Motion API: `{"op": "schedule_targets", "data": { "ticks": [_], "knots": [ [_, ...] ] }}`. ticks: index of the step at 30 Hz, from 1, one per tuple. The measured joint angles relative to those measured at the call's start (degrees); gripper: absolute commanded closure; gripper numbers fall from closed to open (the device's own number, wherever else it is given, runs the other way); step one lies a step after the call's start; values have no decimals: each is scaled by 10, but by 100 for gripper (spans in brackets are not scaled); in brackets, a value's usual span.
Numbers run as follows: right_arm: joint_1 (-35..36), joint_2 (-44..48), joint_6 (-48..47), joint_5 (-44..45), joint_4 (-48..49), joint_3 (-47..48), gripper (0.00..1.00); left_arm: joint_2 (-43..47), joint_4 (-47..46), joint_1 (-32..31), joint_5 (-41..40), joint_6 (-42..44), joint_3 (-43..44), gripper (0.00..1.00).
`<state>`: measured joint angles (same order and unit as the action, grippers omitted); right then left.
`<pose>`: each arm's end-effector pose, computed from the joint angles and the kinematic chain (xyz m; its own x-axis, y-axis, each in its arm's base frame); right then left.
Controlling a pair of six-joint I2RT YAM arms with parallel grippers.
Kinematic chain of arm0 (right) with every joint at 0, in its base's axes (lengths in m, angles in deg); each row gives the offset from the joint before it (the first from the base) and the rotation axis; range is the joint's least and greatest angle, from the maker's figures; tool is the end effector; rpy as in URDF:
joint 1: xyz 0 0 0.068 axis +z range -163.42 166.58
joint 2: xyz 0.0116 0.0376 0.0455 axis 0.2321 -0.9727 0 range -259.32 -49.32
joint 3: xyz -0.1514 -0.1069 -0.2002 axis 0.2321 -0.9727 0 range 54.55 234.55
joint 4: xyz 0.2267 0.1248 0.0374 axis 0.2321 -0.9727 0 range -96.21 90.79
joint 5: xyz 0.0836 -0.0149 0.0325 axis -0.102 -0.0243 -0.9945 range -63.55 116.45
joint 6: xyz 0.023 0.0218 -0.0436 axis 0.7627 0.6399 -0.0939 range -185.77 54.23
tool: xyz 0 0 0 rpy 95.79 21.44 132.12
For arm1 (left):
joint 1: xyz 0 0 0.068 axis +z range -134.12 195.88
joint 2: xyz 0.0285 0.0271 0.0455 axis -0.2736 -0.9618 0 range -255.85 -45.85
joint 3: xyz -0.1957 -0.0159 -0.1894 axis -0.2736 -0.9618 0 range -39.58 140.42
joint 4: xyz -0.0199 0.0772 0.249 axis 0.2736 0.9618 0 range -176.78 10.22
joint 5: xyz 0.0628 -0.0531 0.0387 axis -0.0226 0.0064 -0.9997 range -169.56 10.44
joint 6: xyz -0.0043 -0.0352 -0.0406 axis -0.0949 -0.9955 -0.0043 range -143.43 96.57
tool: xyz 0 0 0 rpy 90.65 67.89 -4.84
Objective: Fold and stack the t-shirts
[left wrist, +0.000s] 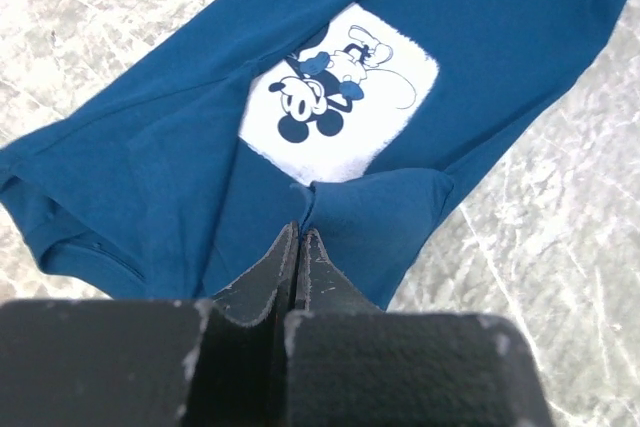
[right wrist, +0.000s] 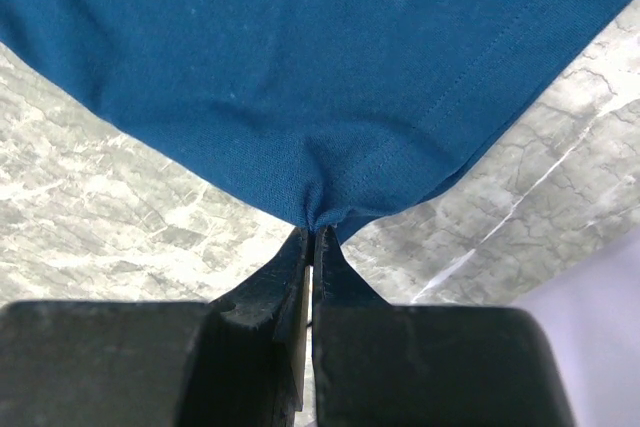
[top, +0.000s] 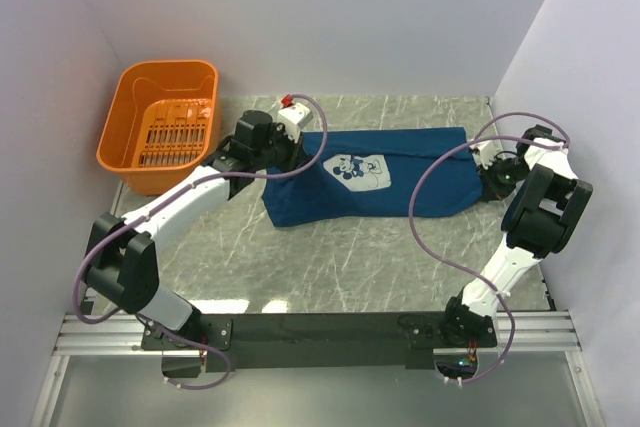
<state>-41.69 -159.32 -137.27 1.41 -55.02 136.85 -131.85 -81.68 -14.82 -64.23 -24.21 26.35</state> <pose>0.3305 -0.1607 0.1952 -0.6447 -0.6289 -0.4346 -0.7071 0.7067 0.0263 0.2964 -0.1870 0.3030 -0.3751 0.2075 -0.9034 0.6931 0.7100 -0.1247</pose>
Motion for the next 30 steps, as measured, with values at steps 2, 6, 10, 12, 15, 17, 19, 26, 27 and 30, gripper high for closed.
{"op": "schedule_targets", "data": {
  "ticks": [2, 6, 10, 12, 15, 17, 19, 26, 27, 30],
  "knots": [
    [0, -1, 4, -1, 0, 2, 100, -12, 17, 0, -3, 16, 20, 99],
    [-1, -3, 13, -1, -5, 16, 100, -32, 38, 1, -9, 39, 52, 99],
    [-3, -9, 17, -1, -6, 33, 100, -48, 51, 6, -15, 57, 73, 99],
    [-4, -14, 20, -1, -8, 37, 100, -54, 59, 10, -17, 62, 80, 99],
    [-5, -24, 23, -1, -11, 41, 100, -58, 66, 14, -17, 67, 90, 99],
    [-5, -35, 25, -1, -15, 46, 100, -58, 67, 16, -18, 73, 97, 99],
    [-5, -46, 29, -1, -19, 52, 100, -58, 66, 18, -18, 75, 103, 99],
    [-5, -58, 36, 0, -31, 78, 100, -66, 64, 24, -20, 87, 125, 99],
    [-5, -59, 37, 0, -33, 83, 100, -71, 63, 25, -21, 88, 133, 99],
    [-5, -64, 41, -3, -41, 99, 100, -86, 63, 31, -24, 91, 148, 99]
  ]
}}
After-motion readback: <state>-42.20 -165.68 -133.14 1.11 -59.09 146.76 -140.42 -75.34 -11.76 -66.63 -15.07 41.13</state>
